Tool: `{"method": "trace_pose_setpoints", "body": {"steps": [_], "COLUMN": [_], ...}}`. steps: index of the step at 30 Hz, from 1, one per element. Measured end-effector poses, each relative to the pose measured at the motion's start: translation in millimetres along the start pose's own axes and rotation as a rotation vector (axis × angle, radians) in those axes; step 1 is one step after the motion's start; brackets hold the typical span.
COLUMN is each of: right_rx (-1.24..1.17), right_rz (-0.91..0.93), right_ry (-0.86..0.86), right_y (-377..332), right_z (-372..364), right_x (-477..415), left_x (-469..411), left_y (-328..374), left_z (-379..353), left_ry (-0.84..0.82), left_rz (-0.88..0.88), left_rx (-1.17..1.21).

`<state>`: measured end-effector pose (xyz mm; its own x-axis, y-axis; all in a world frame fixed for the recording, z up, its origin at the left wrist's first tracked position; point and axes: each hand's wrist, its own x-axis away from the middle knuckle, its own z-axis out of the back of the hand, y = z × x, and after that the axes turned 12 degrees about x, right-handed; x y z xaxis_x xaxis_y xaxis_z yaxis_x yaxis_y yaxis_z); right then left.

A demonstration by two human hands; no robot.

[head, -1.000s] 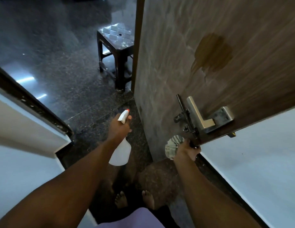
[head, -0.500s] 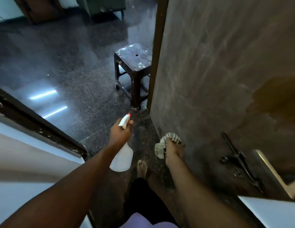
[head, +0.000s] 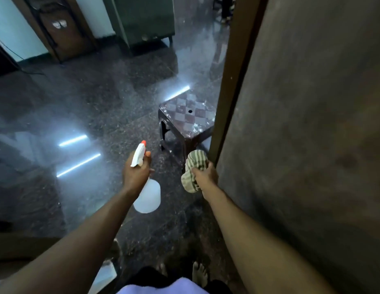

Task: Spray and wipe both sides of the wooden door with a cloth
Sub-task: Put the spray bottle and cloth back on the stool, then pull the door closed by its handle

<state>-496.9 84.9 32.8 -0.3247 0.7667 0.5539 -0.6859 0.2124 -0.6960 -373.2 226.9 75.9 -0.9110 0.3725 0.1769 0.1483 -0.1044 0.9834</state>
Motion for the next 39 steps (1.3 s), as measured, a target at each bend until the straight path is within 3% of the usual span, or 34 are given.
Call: {"method": "trace_pose_setpoints", "body": {"steps": [7,16,21,23,28,35,39], "right_rx": [0.050,0.238,0.428,0.540,0.596,0.643,0.576], "right_rz": [0.028,-0.239,-0.130,-0.057,-0.035,0.004,0.006], "right_ry": [0.100,0.217,0.460,0.463,-0.036,0.102,0.130], "right_y": [-103.4,-173.3,-195.1,-193.9,-173.5,-154.6,-148.4], "right_z": [-29.3,-73.3,-86.8,-102.7,-134.8,-118.4,-95.7], "right_x": [-136.2,-333.9,-418.0,-450.3,-483.5,-430.3,-391.6], "left_x": [-181.5,-432.5,-524.1,-555.6,-556.8,-536.5,-530.3], "left_y": [21.5,-27.6,-52.6,-81.1,-113.5,-113.5,-120.0], "left_z": [-57.9,-178.2,-241.5,-258.3,-273.8,-264.6,-254.8], "left_ry": [-0.108,-0.362,-0.393,-0.414,-0.418,-0.441,-0.384], "left_rz": [-0.080,0.021,0.005,0.017,0.054,-0.058,0.089], "left_rx": [0.001,0.038,0.086,0.061,-0.038,-0.118,-0.339]}}
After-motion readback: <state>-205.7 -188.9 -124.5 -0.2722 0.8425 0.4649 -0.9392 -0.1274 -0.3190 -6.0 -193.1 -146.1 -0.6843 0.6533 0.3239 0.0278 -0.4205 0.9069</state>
